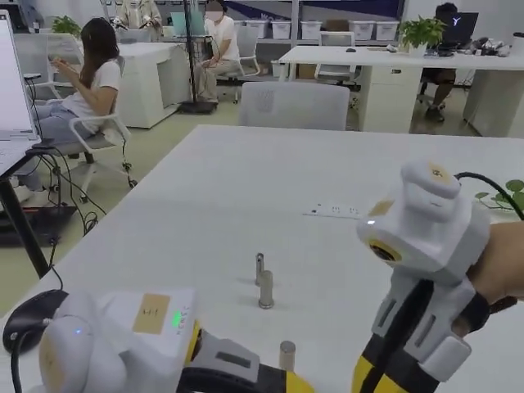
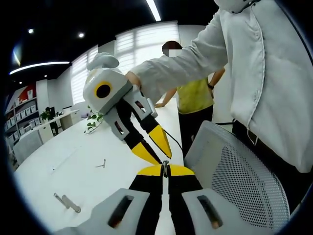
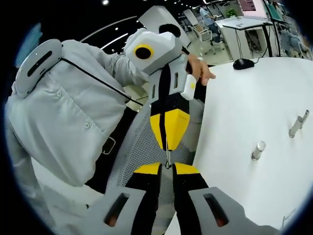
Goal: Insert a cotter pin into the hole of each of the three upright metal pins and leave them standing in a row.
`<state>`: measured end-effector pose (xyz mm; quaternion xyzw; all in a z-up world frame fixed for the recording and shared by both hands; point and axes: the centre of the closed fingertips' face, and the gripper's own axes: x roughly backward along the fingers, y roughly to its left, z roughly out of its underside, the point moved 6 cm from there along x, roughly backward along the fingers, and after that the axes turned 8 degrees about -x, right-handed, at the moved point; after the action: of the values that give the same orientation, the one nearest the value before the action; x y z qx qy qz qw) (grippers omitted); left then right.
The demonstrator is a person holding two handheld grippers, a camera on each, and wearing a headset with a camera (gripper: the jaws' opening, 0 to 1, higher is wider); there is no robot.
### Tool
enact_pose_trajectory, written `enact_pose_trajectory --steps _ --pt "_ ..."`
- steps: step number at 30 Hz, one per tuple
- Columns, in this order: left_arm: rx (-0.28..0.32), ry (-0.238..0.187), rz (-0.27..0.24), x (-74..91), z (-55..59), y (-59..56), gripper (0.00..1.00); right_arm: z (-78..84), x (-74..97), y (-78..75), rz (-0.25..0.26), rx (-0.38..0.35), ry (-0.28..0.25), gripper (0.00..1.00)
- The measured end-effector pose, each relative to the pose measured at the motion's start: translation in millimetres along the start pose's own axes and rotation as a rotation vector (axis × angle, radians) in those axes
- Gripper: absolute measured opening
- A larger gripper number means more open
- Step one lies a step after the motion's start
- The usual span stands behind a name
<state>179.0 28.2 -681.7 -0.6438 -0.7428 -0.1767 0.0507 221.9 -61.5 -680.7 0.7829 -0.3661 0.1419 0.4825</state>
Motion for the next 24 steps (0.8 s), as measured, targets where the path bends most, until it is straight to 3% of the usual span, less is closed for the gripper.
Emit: enact_pose_trajectory --steps 9,15,24 --pt "-0.017 -0.018 0.032 -3.3 -3.7 -4.8 0.00 3.4 -2.5 3.9 -0.068 -0.048 -0.016 0.10" --pt "-0.027 -0.022 0.037 -3.6 -5.7 -6.6 0.00 6.3 -2.6 5.1 -0.080 -0.072 -0.010 0.08" --pt "-0.010 -0.008 0.017 -2.5 1.4 -4.5 0.00 4.6 -1.8 4.9 0.006 -0.007 -0.002 0.06"
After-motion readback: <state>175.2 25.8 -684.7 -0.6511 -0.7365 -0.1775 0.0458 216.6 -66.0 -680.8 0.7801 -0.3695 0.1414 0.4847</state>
